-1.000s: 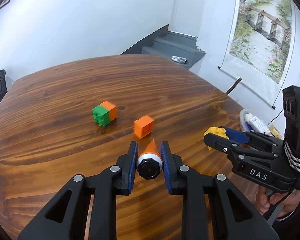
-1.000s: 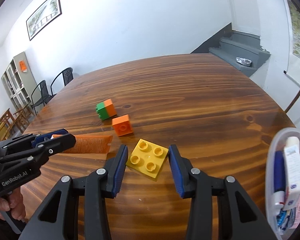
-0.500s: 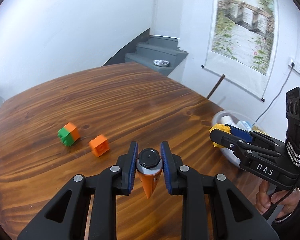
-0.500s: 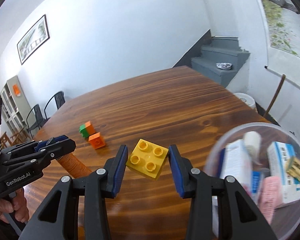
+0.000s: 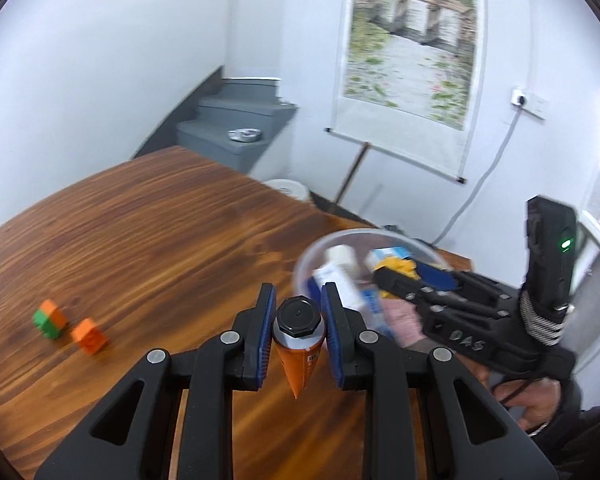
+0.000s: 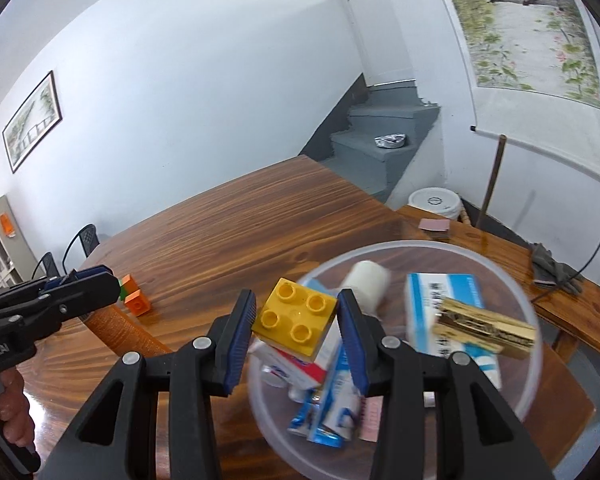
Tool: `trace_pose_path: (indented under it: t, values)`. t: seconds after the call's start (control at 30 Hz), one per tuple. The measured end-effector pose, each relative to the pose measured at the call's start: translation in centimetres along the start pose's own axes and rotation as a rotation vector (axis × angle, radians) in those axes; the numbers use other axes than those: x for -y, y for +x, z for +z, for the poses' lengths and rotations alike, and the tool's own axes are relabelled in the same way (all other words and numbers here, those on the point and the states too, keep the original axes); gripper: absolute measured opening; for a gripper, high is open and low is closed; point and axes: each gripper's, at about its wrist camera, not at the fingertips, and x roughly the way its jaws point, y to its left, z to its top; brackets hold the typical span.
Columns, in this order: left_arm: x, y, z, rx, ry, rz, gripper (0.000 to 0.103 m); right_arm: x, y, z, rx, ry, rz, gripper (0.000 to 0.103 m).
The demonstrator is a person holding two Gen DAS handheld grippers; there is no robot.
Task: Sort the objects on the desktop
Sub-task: 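Lift the orange tube and yellow brick and carry both over the bowl, then lower the tube and yellow brick into the bowl and open both tools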
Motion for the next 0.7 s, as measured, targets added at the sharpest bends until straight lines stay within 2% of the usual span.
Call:
trace_pose_path:
  t: [0.2,0.37,0.7]
  values:
    - [3.3,1.4,1.3,-0.032,0.006,-0.126,0.026,2.8,-1.0,-0.5,0.005,0.034,-0.043,0.046]
    - [5.7,3.3,1.6,-0.072,0.019,-0.200,0.026,4.9,-1.3,-0.7,0.004,0.069,-0.076,0.046]
    - [7.3,7.1,2.3,-0.129,0.031,-0.223,0.026,7.3,-1.2,-0.8,-0.007,0.103,-0.097,0.046]
